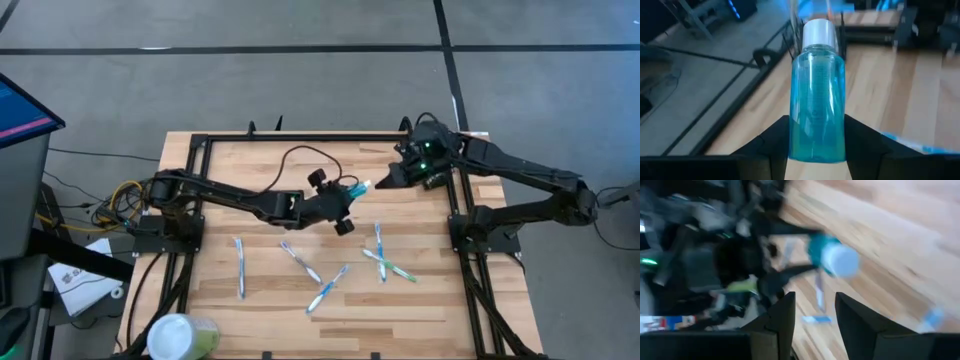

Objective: Pick & Place toothbrushing station
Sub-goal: Put the mouthwash in the middle section of wire organizer

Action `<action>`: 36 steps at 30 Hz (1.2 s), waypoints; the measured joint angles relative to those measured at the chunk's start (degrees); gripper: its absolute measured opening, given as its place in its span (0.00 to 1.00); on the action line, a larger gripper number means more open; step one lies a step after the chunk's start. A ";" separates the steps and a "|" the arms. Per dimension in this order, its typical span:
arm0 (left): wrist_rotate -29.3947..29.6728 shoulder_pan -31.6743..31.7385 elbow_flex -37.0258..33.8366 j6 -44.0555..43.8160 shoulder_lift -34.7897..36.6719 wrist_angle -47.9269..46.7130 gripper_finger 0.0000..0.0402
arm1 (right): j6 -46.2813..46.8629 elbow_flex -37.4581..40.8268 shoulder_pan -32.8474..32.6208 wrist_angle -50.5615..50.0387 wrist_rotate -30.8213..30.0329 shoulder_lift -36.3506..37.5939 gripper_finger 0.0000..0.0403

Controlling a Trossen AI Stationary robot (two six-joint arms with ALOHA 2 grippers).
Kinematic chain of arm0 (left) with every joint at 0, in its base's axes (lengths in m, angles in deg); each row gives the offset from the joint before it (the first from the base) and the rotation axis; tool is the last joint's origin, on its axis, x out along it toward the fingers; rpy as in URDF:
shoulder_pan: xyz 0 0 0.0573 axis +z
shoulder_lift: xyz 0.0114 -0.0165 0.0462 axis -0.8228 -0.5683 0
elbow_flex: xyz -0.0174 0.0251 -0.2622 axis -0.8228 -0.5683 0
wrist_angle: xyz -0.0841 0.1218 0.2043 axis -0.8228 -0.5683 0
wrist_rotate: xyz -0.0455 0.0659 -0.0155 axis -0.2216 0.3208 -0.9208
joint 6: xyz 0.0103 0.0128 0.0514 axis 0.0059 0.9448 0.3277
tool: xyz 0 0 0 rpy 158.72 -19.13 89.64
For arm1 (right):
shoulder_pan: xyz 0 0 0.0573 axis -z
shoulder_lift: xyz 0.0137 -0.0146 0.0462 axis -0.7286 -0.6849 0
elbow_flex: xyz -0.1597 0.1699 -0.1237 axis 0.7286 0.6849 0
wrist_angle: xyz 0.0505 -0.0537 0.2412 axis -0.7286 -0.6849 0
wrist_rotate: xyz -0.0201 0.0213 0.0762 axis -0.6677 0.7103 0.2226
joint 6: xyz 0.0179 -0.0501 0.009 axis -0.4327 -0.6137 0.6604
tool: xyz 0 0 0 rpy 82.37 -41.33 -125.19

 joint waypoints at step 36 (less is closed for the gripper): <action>0.65 0.00 -0.02 1.31 1.48 1.37 0.37 | 1.77 -0.02 0.78 4.94 -3.33 -2.92 0.46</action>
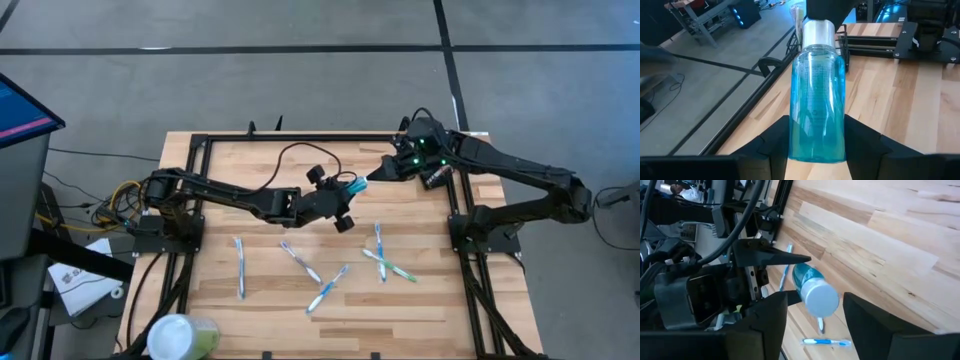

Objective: Pick & Place toothbrushing station
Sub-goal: Put the mouthwash in the middle section of wire organizer

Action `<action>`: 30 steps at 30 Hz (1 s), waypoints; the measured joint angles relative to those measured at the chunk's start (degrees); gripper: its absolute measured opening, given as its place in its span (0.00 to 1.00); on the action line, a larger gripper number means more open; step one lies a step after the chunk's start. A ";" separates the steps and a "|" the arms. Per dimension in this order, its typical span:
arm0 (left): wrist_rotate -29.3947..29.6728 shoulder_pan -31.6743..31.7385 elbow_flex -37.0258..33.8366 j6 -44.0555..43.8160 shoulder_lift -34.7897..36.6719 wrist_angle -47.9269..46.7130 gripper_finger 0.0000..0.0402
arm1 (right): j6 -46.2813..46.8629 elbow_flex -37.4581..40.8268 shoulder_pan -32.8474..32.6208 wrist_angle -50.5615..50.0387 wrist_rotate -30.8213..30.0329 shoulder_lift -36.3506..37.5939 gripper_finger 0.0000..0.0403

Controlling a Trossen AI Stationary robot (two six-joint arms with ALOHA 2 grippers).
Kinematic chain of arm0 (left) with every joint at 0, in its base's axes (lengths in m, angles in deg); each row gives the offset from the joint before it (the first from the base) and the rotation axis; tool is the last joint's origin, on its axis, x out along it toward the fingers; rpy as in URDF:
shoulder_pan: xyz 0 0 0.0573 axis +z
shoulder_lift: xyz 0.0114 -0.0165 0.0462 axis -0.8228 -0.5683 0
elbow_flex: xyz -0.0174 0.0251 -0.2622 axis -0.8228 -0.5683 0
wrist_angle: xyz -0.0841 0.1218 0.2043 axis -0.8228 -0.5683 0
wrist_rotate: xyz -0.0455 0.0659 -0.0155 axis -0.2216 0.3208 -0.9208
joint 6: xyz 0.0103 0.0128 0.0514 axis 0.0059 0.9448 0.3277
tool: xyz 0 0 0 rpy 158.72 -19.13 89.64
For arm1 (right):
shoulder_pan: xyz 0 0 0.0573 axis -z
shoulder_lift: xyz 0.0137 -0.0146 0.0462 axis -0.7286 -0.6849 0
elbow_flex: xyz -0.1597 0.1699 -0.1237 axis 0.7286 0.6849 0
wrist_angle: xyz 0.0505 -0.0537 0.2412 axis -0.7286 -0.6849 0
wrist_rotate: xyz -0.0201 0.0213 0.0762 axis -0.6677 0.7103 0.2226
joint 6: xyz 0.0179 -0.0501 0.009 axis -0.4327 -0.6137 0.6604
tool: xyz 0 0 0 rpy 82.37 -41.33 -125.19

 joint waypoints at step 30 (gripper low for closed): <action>-0.34 0.00 0.00 0.28 -0.02 0.61 0.37 | -0.54 0.00 -0.02 -0.11 -0.50 -0.59 0.42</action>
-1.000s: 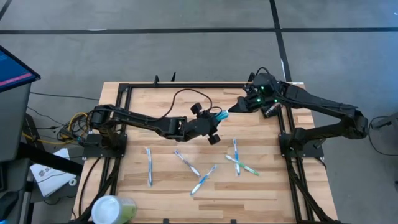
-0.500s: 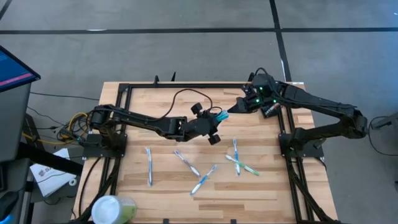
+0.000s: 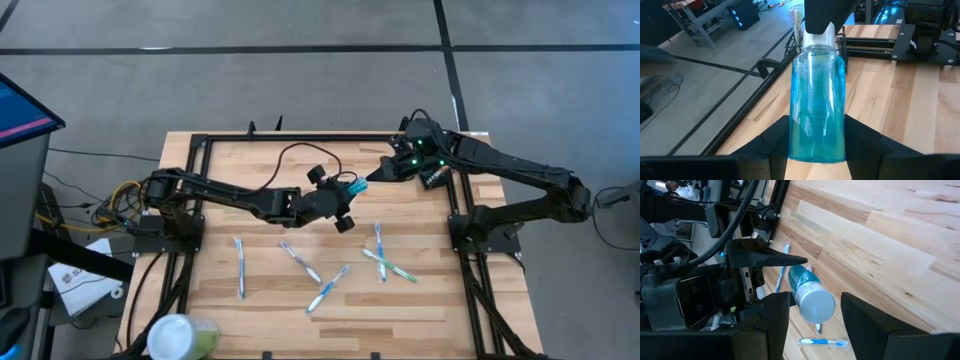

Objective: Pick & Place toothbrushing station
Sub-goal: Put the mouthwash in the middle section of wire organizer

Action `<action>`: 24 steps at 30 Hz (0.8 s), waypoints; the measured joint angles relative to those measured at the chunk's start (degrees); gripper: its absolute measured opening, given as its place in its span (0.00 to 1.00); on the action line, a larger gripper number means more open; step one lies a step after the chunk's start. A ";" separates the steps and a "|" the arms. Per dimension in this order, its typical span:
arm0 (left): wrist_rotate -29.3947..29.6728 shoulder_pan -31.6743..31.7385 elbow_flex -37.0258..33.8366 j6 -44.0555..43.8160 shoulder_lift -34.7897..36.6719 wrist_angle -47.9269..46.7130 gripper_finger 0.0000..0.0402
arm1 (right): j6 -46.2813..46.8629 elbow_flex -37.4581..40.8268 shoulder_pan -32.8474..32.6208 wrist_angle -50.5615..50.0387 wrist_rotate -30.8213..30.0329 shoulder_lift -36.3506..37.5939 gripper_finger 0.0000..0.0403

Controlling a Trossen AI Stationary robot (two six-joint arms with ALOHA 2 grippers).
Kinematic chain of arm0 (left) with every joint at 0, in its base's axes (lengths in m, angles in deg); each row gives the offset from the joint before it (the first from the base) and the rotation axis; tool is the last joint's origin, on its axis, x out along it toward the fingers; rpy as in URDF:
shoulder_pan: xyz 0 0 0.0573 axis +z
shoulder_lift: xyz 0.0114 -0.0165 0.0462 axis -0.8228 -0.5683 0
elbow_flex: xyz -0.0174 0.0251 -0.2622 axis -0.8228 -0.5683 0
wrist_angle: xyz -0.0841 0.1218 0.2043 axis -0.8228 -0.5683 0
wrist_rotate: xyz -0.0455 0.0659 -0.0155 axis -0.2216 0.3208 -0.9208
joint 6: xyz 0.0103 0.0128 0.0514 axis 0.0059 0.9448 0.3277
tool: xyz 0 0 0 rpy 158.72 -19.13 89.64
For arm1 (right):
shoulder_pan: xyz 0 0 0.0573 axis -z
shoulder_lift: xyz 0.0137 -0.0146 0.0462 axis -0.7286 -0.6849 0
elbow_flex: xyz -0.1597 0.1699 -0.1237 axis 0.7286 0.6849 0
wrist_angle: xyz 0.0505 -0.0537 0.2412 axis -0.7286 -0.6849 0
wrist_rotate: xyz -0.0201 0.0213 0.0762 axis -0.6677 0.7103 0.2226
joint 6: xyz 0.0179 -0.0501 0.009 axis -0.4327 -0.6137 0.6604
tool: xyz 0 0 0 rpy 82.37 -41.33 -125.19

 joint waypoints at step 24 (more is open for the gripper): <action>0.22 -0.02 0.00 0.00 0.00 0.55 0.37 | 0.06 0.00 -0.04 -0.02 0.00 0.00 0.42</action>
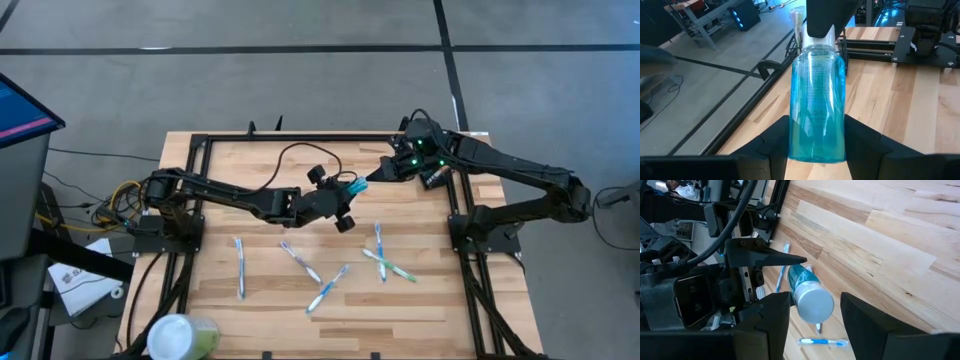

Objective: Pick & Place toothbrushing station
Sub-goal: Put the mouthwash in the middle section of wire organizer

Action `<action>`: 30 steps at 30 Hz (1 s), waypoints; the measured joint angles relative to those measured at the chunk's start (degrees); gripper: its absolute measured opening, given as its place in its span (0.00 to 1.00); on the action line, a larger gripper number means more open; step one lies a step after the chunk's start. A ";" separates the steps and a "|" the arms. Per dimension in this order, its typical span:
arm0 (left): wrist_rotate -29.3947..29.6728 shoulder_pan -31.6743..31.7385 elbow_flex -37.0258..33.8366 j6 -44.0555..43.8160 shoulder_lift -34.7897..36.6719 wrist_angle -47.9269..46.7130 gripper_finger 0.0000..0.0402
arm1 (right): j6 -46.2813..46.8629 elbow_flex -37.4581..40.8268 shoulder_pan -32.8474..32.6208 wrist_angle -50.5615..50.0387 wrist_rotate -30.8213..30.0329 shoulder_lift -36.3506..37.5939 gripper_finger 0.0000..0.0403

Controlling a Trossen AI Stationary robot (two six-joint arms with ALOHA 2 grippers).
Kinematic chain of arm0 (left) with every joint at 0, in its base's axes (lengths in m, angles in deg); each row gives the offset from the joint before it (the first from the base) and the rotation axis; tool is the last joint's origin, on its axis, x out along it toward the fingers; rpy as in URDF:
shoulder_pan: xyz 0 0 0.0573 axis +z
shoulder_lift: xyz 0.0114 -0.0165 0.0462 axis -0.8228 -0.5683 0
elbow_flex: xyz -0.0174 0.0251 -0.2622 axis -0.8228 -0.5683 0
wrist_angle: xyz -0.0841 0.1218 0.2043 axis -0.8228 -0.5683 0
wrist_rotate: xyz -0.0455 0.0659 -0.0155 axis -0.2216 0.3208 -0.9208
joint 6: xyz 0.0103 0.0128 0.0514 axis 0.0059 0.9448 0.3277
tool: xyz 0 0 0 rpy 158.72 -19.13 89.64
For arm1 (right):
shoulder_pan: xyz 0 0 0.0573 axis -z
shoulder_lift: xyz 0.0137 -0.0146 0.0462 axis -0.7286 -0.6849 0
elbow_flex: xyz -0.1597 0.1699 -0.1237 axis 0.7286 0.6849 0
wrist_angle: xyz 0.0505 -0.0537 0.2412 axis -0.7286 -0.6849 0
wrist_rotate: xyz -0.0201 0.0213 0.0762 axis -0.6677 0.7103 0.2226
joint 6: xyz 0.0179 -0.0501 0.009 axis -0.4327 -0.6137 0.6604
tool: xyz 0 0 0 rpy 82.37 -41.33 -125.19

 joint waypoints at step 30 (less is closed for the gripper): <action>-0.78 -0.20 -0.02 2.95 -0.02 2.54 0.37 | 2.88 0.00 -0.37 1.07 4.09 0.00 0.34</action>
